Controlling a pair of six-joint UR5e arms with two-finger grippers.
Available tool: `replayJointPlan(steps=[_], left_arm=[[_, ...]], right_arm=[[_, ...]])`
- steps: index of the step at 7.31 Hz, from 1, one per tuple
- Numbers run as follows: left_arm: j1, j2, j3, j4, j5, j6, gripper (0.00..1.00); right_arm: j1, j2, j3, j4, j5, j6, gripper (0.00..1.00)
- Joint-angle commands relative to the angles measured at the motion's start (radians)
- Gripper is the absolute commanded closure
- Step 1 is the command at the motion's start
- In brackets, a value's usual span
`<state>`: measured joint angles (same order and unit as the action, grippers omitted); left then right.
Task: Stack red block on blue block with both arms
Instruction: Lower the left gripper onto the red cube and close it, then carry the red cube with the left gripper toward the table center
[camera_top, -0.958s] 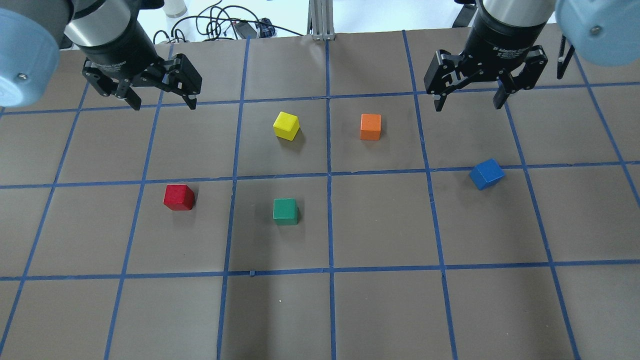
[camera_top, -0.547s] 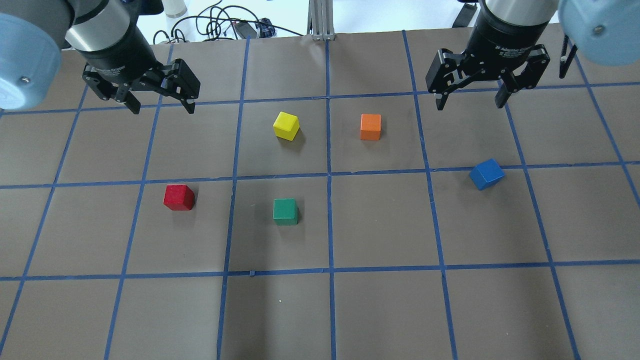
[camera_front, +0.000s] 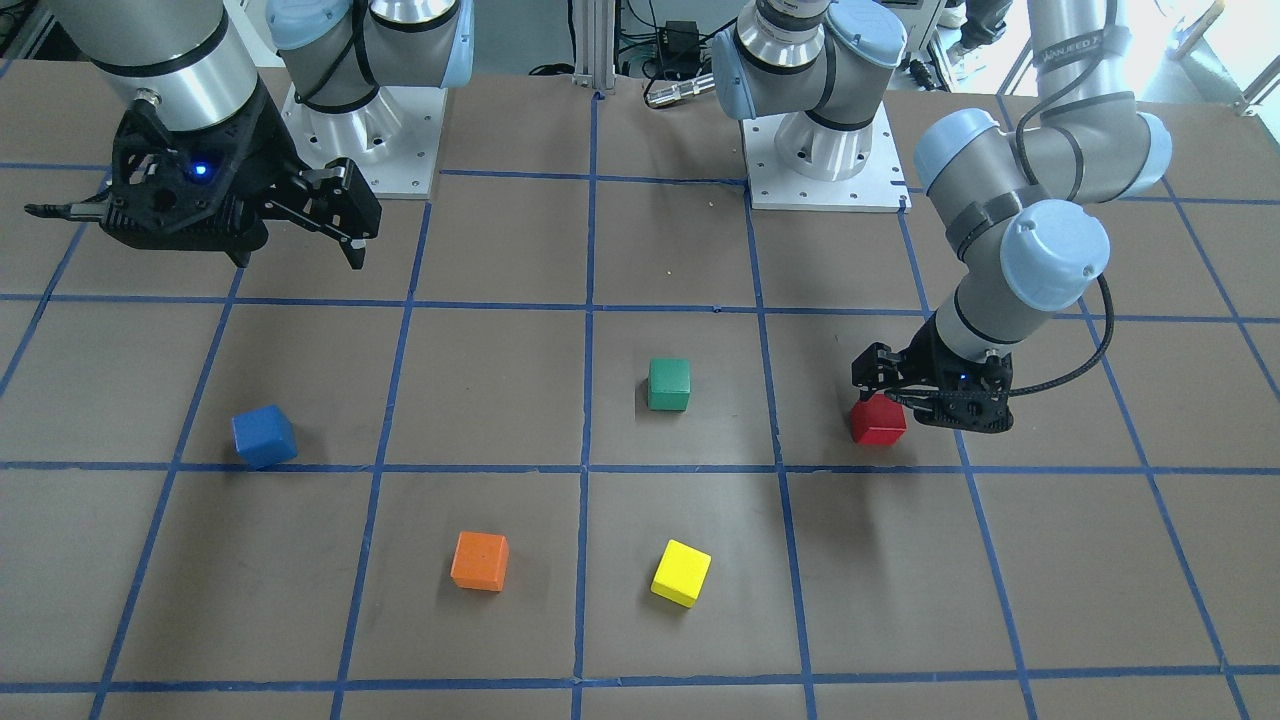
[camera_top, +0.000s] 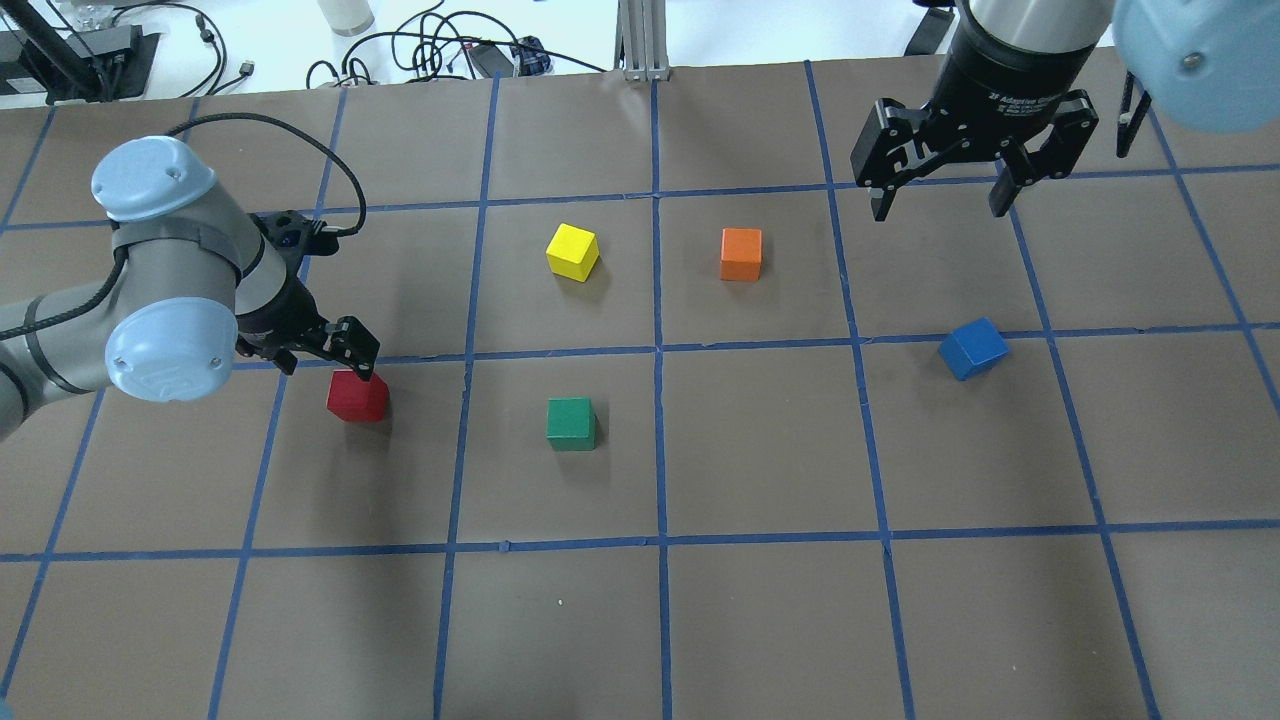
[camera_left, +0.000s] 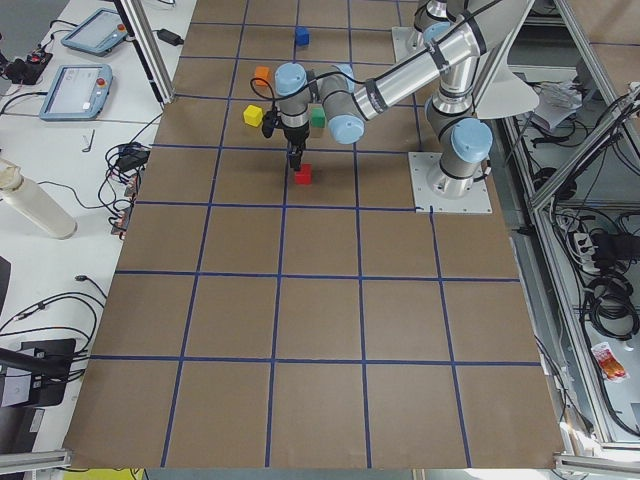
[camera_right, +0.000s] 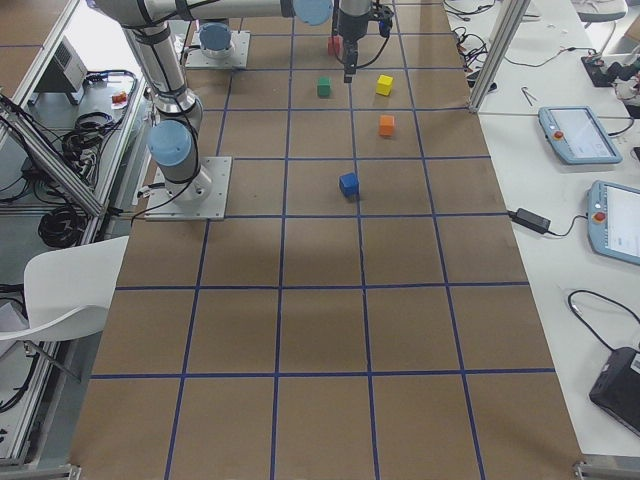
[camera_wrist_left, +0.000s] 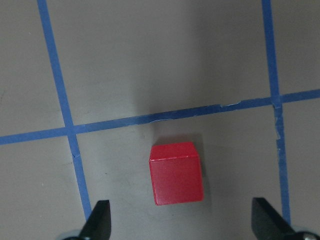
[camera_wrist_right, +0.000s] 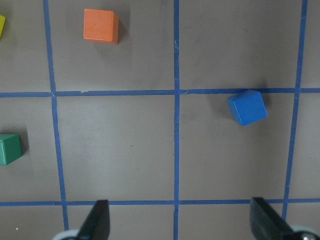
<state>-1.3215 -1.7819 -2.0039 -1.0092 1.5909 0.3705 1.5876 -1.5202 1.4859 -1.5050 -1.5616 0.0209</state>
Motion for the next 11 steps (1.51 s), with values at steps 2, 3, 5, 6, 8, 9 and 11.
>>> replayJointPlan(steps=[2,3,5,6,8,9,11], left_arm=[[0.002,-0.066,-0.047,0.095,0.001,-0.018,0.22],[0.002,-0.074,-0.049,0.098,0.001,-0.018,0.48],[-0.002,-0.051,-0.017,0.095,0.073,-0.038,0.84],[-0.022,-0.033,0.052,0.045,0.092,-0.044,0.88],[-0.184,-0.036,0.213,-0.110,0.070,-0.234,0.95],[-0.282,-0.053,0.268,-0.108,0.019,-0.345,0.95],[-0.425,-0.092,0.303,-0.132,-0.095,-0.451,0.95]], right_arm=[[0.000,0.000,0.000,0.002,-0.002,0.001,0.00],[0.000,0.000,0.000,0.002,-0.002,0.001,0.00],[0.000,-0.002,0.000,0.003,-0.002,0.001,0.00],[0.000,-0.002,0.000,0.003,-0.002,0.001,0.00],[0.000,-0.005,0.007,0.002,-0.002,0.001,0.00],[0.000,-0.005,0.007,0.003,-0.002,0.001,0.00],[0.000,-0.005,0.007,0.003,-0.002,0.002,0.00]])
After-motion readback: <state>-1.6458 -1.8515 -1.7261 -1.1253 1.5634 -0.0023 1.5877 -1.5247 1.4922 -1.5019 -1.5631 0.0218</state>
